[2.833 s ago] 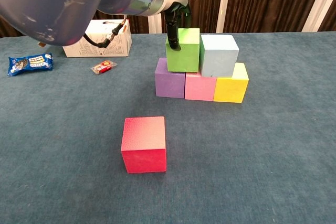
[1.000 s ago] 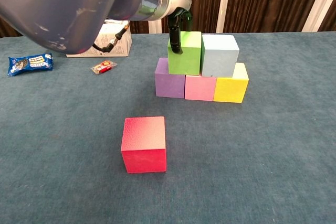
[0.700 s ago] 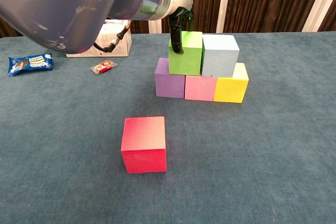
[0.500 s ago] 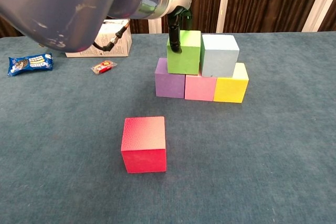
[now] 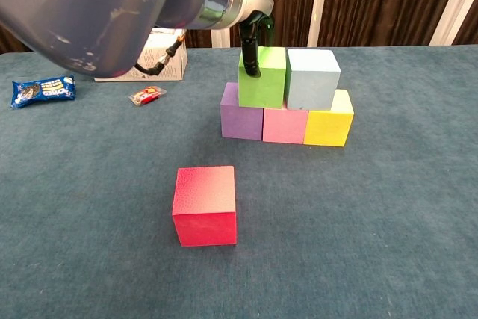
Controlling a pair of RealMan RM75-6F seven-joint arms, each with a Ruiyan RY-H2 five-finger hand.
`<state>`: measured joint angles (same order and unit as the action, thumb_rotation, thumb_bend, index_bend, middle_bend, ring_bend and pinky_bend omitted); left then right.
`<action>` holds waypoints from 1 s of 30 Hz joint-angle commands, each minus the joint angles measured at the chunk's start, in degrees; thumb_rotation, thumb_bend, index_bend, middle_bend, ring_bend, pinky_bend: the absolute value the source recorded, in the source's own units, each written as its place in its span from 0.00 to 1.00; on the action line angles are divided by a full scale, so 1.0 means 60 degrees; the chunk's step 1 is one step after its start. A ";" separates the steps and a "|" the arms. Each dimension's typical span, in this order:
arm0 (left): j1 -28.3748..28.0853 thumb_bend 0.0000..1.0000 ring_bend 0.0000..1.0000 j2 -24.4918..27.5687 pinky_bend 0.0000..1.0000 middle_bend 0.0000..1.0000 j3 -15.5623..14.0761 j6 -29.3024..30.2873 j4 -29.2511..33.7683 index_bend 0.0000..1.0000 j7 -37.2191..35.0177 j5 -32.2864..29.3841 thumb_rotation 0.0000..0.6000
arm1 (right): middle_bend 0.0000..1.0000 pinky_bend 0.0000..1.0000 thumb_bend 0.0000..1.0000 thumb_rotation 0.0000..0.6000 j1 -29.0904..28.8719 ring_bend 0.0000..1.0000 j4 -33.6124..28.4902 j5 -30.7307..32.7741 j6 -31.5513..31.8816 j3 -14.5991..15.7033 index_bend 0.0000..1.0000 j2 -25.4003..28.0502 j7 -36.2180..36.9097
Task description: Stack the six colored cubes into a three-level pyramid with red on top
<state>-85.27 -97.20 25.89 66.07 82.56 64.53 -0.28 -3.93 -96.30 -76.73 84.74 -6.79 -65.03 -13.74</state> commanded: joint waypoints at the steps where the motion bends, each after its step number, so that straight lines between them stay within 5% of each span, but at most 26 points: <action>1: 0.0001 0.37 0.00 -0.0009 0.00 0.19 0.0012 0.0016 0.0001 0.22 0.0016 -0.0005 1.00 | 0.00 0.00 0.17 1.00 0.0002 0.00 0.0010 0.0010 -0.0004 -0.0002 0.00 -0.0001 0.0016; 10: 0.0009 0.37 0.00 -0.0040 0.00 0.17 0.0068 0.0059 0.0026 0.21 0.0032 0.0023 1.00 | 0.00 0.00 0.17 1.00 0.0013 0.00 -0.0010 0.0046 0.0005 -0.0013 0.00 0.0015 0.0020; 17: 0.0091 0.37 0.00 0.0182 0.00 0.05 0.0177 0.0016 0.0366 0.11 -0.0017 0.0065 1.00 | 0.00 0.00 0.17 1.00 0.0003 0.00 -0.0013 0.0075 -0.0020 -0.0020 0.00 0.0021 0.0008; 30: 0.1250 0.36 0.00 0.2287 0.00 0.01 0.1064 -0.0259 0.2971 0.05 -0.1587 0.0727 1.00 | 0.00 0.00 0.17 1.00 -0.0061 0.00 0.0044 0.0151 -0.0257 0.0018 0.00 0.0019 0.0118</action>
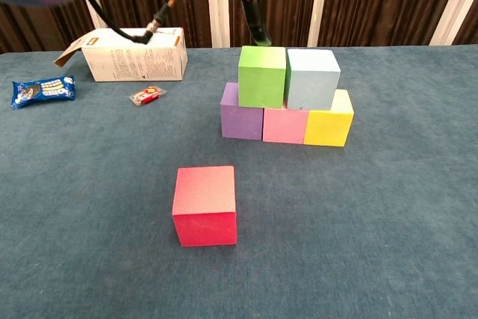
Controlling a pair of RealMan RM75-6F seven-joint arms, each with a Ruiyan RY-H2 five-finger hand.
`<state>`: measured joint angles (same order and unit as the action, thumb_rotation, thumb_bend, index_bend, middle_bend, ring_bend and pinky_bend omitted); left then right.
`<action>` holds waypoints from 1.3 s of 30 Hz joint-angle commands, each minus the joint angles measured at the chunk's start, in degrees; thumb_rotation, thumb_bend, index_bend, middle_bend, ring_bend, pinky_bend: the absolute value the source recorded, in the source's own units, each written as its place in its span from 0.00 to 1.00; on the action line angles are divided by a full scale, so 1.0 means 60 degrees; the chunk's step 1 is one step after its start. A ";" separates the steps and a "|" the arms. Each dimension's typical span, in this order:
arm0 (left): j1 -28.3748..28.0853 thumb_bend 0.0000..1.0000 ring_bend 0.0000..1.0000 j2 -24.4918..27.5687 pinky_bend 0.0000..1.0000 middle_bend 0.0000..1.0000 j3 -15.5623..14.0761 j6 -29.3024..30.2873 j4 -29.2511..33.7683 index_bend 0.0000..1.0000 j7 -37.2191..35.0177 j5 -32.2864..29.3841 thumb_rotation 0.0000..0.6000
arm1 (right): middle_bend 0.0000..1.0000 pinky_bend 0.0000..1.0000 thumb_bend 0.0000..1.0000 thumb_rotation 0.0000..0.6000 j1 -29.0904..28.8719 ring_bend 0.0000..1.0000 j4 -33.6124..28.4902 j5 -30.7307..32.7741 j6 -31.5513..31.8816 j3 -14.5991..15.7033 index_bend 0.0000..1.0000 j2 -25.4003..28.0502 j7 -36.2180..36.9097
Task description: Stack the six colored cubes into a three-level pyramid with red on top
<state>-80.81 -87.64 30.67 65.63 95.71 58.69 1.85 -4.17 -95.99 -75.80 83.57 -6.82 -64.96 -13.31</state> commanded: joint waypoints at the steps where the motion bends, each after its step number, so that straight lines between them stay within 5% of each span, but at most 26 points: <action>1: 0.0652 0.36 0.00 0.0897 0.00 0.01 0.0302 -0.0217 0.1006 0.05 -0.0766 0.0497 1.00 | 0.00 0.00 0.17 1.00 -0.0028 0.00 -0.0023 -0.0012 -0.0099 0.0038 0.00 0.0018 0.0080; 6: 0.2146 0.36 0.00 0.2592 0.00 0.02 0.0252 -0.0351 0.2850 0.05 -0.2031 0.2109 1.00 | 0.00 0.00 0.17 1.00 -0.0085 0.00 -0.0105 -0.0137 -0.0333 0.0163 0.00 0.0093 0.0268; 9: 0.4147 0.36 0.00 0.4502 0.00 0.03 -0.0260 -0.0385 0.4422 0.08 -0.3212 0.3972 1.00 | 0.00 0.00 0.17 1.00 -0.0167 0.00 -0.0222 -0.0260 -0.0615 0.0307 0.00 0.0114 0.0419; 16: 0.5934 0.36 0.00 0.5795 0.00 0.04 -0.1312 -0.1889 0.4281 0.10 -0.5402 0.6333 1.00 | 0.00 0.00 0.17 1.00 -0.0258 0.00 -0.0208 -0.0260 -0.0775 0.0376 0.00 -0.0008 0.0264; 25: 0.6011 0.36 0.00 0.4840 0.00 0.04 -0.2436 -0.2717 0.2914 0.13 -0.6226 0.7233 1.00 | 0.00 0.00 0.17 1.00 -0.0342 0.00 -0.0091 -0.0161 -0.0920 0.0384 0.00 -0.0107 0.0219; 39: 0.4595 0.36 0.00 0.2899 0.00 0.04 -0.3181 -0.2127 0.2129 0.13 -0.4597 0.6020 1.00 | 0.00 0.00 0.17 1.00 -0.0362 0.00 -0.0035 -0.0047 -0.0965 0.0363 0.00 -0.0063 0.0319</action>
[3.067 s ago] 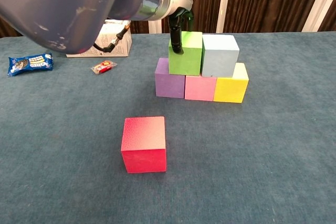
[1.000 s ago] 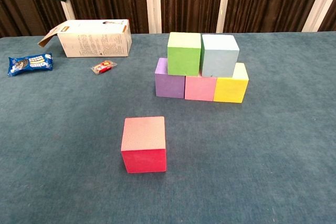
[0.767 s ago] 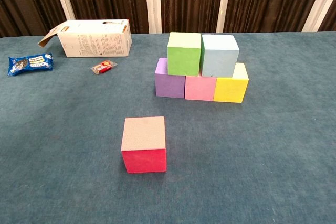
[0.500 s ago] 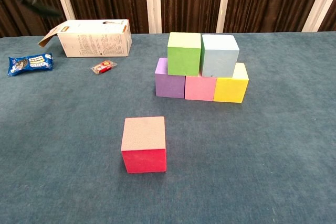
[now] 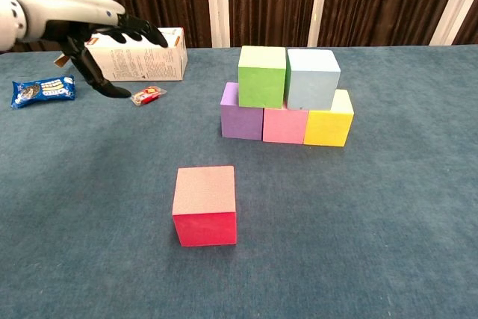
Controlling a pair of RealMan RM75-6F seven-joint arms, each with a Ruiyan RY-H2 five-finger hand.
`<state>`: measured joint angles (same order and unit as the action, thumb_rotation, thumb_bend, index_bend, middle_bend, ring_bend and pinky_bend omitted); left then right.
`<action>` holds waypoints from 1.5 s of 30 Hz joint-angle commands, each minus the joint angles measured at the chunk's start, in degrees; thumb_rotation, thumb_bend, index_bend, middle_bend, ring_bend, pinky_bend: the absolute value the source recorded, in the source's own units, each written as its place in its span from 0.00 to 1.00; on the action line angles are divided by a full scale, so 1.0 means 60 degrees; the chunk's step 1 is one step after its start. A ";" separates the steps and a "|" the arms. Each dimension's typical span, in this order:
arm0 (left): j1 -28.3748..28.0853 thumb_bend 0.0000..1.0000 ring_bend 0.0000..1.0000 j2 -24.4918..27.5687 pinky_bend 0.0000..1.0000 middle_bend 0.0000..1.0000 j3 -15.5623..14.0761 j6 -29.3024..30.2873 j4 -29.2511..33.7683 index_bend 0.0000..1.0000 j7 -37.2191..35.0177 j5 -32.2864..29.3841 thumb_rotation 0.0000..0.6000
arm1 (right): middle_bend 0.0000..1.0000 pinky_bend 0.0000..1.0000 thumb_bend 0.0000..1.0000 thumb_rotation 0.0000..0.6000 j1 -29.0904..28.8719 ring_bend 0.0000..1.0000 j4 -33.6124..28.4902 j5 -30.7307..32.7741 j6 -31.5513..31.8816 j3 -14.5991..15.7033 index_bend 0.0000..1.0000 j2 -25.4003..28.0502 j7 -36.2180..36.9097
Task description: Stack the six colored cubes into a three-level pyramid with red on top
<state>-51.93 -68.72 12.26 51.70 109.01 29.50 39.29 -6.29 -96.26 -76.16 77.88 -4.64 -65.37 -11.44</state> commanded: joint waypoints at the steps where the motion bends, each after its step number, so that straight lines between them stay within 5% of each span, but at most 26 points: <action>1: -0.0282 0.36 0.00 -0.0354 0.00 0.04 -0.0141 0.0260 -0.0123 0.13 0.0365 -0.0275 1.00 | 0.00 0.00 0.17 1.00 -0.0009 0.00 0.0019 0.0025 -0.0019 -0.0004 0.00 0.0003 0.0009; 21: -0.1577 0.36 0.00 -0.2470 0.00 0.04 -0.0152 0.0963 -0.1345 0.07 0.1413 -0.1747 1.00 | 0.00 0.00 0.17 1.00 -0.0015 0.00 0.0083 0.0207 -0.0021 -0.0064 0.00 0.0003 0.0078; 45: -0.2004 0.36 0.00 -0.3037 0.00 0.04 -0.0130 0.1248 -0.1594 0.05 0.1668 -0.2103 1.00 | 0.00 0.00 0.17 1.00 -0.0016 0.00 0.0066 0.0253 -0.0006 -0.0077 0.00 0.0050 0.0180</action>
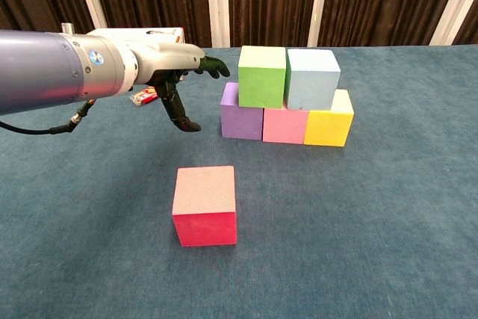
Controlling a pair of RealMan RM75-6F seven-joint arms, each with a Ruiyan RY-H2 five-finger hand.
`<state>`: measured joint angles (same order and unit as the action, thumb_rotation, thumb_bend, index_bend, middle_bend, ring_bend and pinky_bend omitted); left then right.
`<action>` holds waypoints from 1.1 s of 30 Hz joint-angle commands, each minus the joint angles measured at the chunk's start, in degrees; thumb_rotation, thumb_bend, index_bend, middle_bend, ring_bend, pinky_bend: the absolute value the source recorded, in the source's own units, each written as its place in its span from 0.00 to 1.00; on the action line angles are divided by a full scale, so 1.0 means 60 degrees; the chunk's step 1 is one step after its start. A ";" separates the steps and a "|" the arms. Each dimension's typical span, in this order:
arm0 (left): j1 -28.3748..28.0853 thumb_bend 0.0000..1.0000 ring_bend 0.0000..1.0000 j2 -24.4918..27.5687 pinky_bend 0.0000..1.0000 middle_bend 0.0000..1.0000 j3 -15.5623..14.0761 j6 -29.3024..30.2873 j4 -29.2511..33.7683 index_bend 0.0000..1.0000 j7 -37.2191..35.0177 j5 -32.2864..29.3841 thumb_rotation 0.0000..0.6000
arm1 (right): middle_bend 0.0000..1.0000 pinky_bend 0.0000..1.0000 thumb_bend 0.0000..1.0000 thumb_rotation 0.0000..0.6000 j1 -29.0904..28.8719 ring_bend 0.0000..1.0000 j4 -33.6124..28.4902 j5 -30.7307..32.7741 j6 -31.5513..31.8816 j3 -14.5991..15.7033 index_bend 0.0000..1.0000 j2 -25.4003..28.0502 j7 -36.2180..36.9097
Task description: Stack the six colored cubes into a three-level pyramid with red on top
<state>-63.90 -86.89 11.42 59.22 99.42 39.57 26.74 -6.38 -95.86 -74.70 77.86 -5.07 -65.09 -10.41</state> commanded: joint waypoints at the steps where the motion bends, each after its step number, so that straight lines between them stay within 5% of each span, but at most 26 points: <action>1: -0.0022 0.36 0.00 -0.0010 0.00 0.04 0.0012 -0.0011 0.0008 0.04 -0.0006 -0.0018 1.00 | 0.00 0.00 0.17 1.00 -0.0002 0.00 -0.0007 0.0013 -0.0006 -0.0006 0.00 0.0009 0.0015; 33: -0.0268 0.36 0.00 -0.0331 0.00 0.03 -0.0023 0.0133 -0.0089 0.03 0.0190 -0.0094 1.00 | 0.00 0.00 0.17 1.00 0.0026 0.00 -0.0043 0.0079 0.0028 -0.0033 0.00 0.0107 0.0132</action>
<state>-65.48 -88.85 11.29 60.02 98.90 40.68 26.20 -6.22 -96.11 -74.22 78.03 -5.27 -64.45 -9.63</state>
